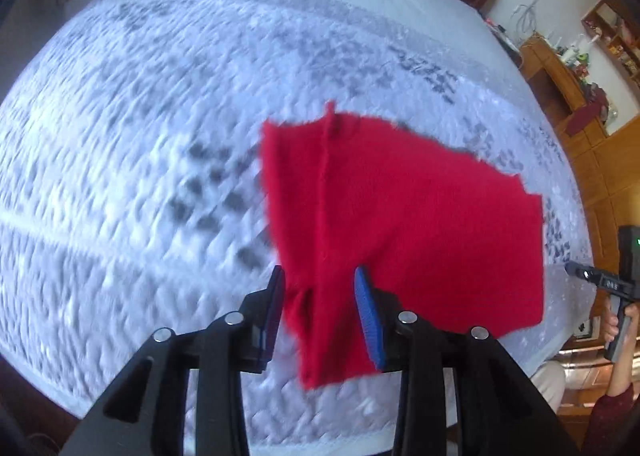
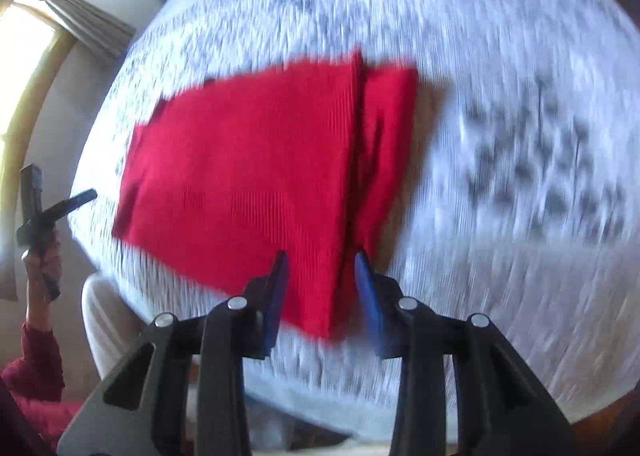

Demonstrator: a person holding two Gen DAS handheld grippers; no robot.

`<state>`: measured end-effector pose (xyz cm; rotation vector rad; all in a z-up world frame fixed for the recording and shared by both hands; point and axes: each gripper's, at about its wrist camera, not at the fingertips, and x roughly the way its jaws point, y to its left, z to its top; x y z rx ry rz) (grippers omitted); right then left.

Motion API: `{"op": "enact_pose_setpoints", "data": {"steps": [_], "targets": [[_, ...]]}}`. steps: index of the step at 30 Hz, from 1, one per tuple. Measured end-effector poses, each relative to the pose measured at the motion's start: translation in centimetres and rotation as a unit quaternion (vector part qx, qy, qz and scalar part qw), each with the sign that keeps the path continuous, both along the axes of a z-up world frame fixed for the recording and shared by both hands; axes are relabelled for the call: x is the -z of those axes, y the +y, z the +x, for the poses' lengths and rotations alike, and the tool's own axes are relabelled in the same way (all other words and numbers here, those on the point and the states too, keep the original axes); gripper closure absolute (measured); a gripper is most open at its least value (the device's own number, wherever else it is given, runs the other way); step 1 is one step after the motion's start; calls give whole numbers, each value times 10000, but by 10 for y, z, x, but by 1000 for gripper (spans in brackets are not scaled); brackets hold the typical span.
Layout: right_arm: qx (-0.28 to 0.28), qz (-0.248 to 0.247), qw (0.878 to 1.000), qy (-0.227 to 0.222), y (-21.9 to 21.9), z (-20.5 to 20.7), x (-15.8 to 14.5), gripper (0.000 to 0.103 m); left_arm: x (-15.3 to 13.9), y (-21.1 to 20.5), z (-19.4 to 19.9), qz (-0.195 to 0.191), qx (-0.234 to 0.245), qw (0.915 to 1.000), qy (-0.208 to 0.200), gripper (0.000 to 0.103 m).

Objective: Fold small clothes

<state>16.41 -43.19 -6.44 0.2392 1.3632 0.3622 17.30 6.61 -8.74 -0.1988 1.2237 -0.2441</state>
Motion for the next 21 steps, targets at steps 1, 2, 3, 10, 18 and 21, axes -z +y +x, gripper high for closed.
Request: {"op": "enact_pose_setpoints", "data": {"steps": [1, 2, 3, 10, 18, 21], "targets": [[12, 10, 10000, -19, 5, 21, 1, 68, -1, -11, 11, 8, 97, 9999, -25, 62], [47, -58, 10000, -33, 9, 39, 5, 68, 1, -24, 28, 89, 186, 9998, -24, 60], [85, -170, 9998, -17, 12, 56, 12, 66, 4, -32, 40, 179, 216, 9996, 5, 60], [523, -113, 9971, 534, -4, 128, 72, 61, 65, -47, 122, 613, -10, 9972, 430, 60], [345, 303, 9982, 391, 1, 149, 75, 99, 89, -49, 156, 221, 151, 9980, 580, 99], [498, 420, 9977, 171, -11, 147, 65, 100, 84, -41, 154, 300, -20, 9988, 383, 99]]}}
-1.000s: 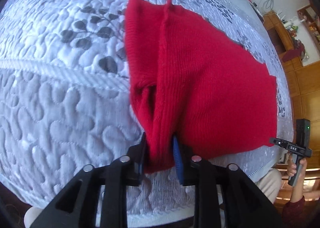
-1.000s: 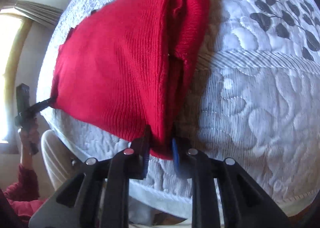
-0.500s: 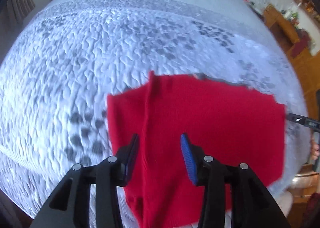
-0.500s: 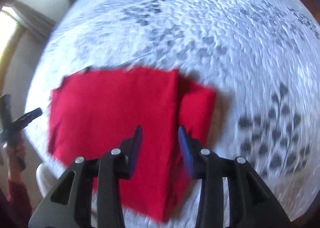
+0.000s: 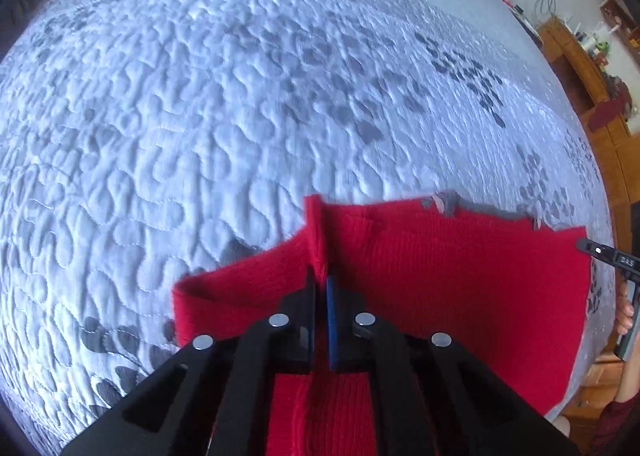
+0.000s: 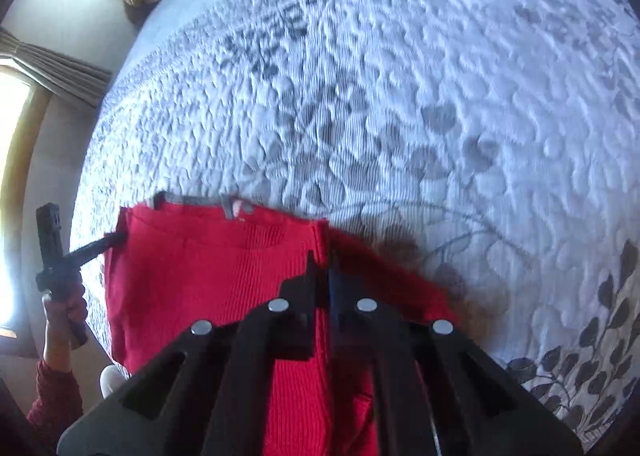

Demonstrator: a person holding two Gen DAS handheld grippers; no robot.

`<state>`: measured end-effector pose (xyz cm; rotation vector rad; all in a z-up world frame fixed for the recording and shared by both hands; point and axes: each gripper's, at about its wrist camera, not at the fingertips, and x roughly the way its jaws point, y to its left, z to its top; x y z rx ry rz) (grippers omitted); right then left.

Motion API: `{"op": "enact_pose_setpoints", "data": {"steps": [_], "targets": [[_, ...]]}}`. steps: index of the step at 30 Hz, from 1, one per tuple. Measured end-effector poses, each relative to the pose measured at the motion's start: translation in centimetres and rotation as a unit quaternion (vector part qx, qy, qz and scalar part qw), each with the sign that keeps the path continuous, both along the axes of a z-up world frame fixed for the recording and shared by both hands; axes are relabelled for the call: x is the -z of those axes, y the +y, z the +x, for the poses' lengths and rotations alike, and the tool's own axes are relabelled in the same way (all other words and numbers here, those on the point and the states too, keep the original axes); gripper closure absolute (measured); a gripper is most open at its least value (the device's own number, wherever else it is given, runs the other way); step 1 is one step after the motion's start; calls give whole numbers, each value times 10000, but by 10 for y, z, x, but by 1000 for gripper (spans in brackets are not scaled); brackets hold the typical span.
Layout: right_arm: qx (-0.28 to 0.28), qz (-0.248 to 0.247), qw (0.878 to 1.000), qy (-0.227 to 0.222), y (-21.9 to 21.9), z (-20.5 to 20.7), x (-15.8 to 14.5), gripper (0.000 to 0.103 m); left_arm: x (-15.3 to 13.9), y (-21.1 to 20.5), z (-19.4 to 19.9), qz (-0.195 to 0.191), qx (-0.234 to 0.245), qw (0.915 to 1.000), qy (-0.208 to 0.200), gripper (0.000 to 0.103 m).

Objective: Fold small clothes

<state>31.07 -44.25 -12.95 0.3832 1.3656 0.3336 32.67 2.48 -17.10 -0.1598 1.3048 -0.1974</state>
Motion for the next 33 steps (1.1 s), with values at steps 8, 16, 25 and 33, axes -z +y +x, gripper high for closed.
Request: {"op": "enact_pose_setpoints", "data": {"steps": [8, 16, 25, 33], "targets": [[69, -575, 9977, 356, 1, -5, 20, 92, 5, -5, 0, 331, -61, 9994, 74, 92], [58, -814, 9967, -45, 1, -79, -40, 58, -49, -26, -78, 798, 270, 9957, -375, 54], [137, -854, 9955, 379, 0, -154, -28, 49, -37, -67, -138, 594, 410, 9972, -199, 54], [261, -638, 9951, 712, 0, -152, 6, 48, -10, -79, -133, 910, 383, 9951, -41, 50]]}}
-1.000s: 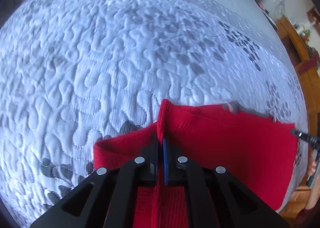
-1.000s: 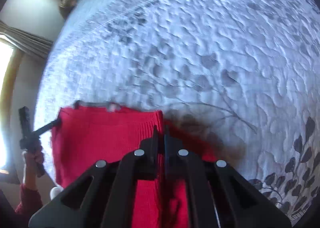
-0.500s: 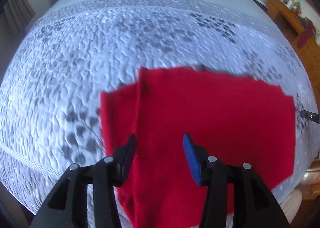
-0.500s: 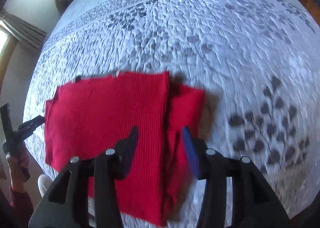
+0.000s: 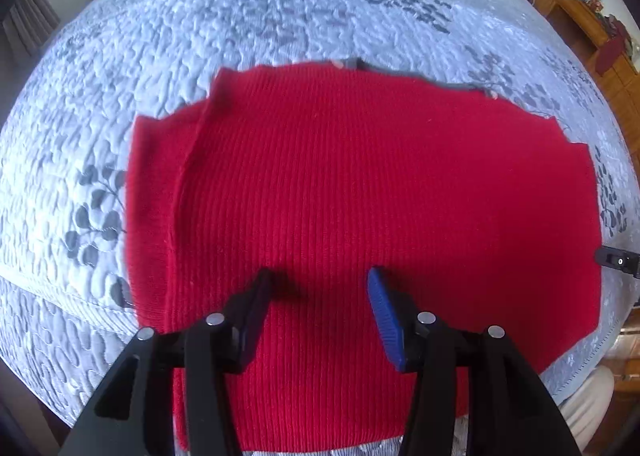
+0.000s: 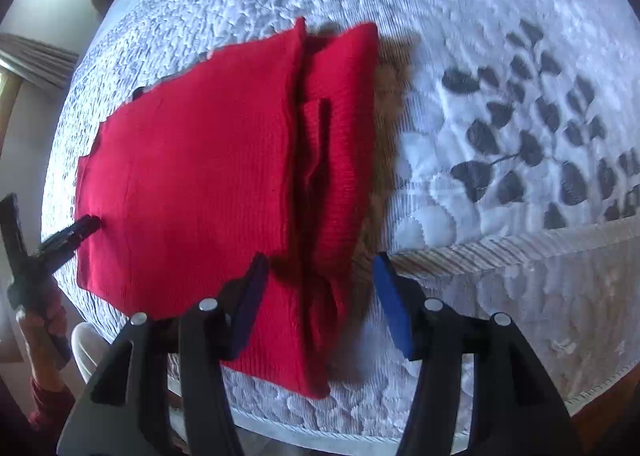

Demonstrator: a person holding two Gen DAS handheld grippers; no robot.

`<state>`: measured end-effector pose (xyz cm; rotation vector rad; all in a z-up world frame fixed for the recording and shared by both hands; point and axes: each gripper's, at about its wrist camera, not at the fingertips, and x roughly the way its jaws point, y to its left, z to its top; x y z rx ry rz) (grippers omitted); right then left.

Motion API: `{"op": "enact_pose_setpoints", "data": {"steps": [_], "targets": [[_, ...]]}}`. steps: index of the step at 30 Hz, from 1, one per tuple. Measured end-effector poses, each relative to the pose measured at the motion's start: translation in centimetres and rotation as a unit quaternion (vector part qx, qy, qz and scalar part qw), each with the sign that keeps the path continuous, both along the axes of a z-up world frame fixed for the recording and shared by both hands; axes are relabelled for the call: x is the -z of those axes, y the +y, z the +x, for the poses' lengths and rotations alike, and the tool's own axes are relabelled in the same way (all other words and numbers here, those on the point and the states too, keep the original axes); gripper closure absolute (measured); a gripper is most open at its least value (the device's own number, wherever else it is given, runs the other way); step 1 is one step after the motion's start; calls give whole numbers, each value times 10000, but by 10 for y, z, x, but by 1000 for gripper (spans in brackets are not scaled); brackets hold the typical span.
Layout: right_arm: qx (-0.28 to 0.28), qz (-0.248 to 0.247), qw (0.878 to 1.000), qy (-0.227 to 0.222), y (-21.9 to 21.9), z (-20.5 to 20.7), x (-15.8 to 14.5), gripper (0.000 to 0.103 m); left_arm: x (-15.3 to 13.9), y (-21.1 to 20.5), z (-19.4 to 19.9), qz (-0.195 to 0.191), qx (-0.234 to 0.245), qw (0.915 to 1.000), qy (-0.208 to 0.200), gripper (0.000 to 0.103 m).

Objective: Fold small clothes

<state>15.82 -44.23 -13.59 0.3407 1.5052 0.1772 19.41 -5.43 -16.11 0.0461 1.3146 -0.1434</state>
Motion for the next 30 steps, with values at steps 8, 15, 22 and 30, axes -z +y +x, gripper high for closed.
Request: {"op": "enact_pose_setpoints", "data": {"steps": [8, 15, 22, 30], "targets": [[206, 714, 9972, -45, -7, -2, 12, 73, 13, 9, 6, -294, 51, 9994, 192, 44], [397, 968, 9945, -28, -9, -2, 13, 85, 14, 12, 5, -398, 142, 9990, 165, 43], [534, 652, 9962, 200, -5, -1, 8, 87, 14, 14, 6, -467, 209, 9984, 245, 42], [312, 83, 9995, 75, 16, 4, -23, 88, 15, 15, 10, -509, 297, 9976, 360, 41]]}}
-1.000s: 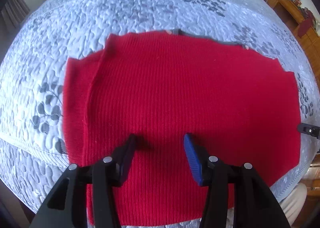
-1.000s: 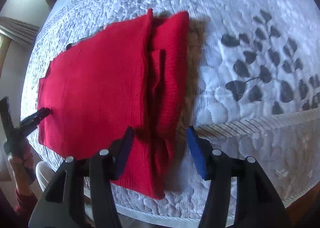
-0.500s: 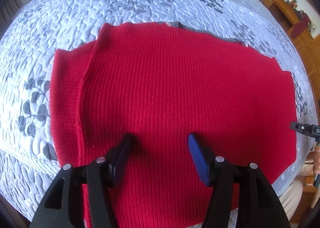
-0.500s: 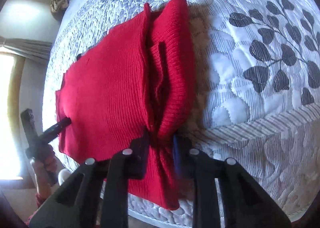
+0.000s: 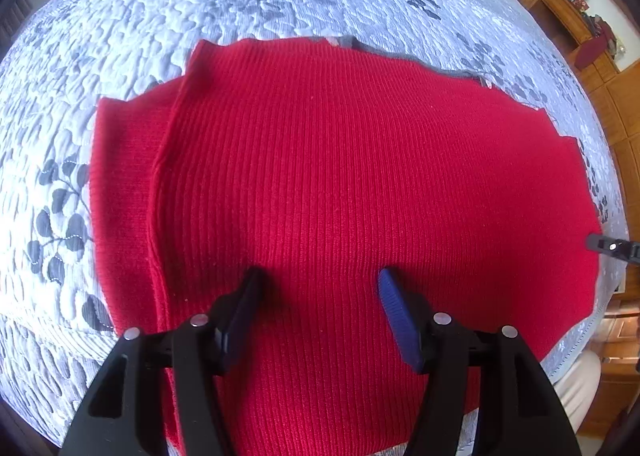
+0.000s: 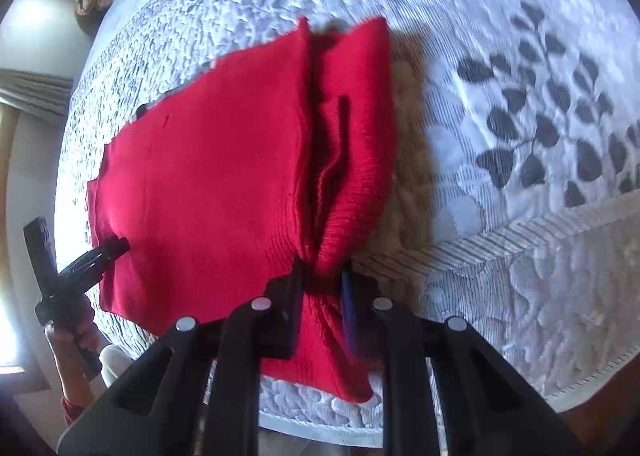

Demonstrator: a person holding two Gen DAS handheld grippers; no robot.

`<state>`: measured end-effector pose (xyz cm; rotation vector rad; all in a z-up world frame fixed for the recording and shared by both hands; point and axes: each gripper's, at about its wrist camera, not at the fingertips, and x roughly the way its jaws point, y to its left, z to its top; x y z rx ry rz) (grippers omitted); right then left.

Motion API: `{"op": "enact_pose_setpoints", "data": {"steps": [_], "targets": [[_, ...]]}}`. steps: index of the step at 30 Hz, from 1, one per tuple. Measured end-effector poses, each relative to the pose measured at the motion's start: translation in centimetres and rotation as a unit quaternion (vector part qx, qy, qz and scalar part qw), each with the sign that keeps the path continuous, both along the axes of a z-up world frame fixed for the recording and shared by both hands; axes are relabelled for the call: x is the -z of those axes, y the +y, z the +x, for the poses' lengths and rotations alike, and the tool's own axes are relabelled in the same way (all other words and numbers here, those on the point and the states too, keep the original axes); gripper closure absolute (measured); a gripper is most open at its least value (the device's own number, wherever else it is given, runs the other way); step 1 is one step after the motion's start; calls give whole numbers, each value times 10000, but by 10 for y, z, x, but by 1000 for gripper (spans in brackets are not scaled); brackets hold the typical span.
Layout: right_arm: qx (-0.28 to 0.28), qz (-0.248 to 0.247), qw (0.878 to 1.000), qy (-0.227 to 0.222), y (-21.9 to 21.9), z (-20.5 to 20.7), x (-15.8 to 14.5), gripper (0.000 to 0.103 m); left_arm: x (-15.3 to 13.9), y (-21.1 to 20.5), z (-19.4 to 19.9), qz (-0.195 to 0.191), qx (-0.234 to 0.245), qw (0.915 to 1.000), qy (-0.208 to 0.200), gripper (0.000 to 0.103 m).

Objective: Fold small clothes

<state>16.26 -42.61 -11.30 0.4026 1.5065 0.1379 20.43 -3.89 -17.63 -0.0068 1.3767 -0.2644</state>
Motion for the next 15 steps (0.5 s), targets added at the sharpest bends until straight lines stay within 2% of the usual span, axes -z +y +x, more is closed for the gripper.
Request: {"op": "enact_pose_setpoints", "data": {"steps": [8, 12, 15], "targets": [[-475, -149, 9980, -379, 57, 18, -55, 88, 2, -1, 1, -49, 34, 10000, -12, 38], [-954, -203, 9934, -598, 111, 29, -76, 89, 2, 0, 2, -129, 48, 9999, -24, 37], [-1306, -270, 9888, -675, 151, 35, -79, 89, 2, 1, 1, -177, 74, 9998, -37, 36]]}}
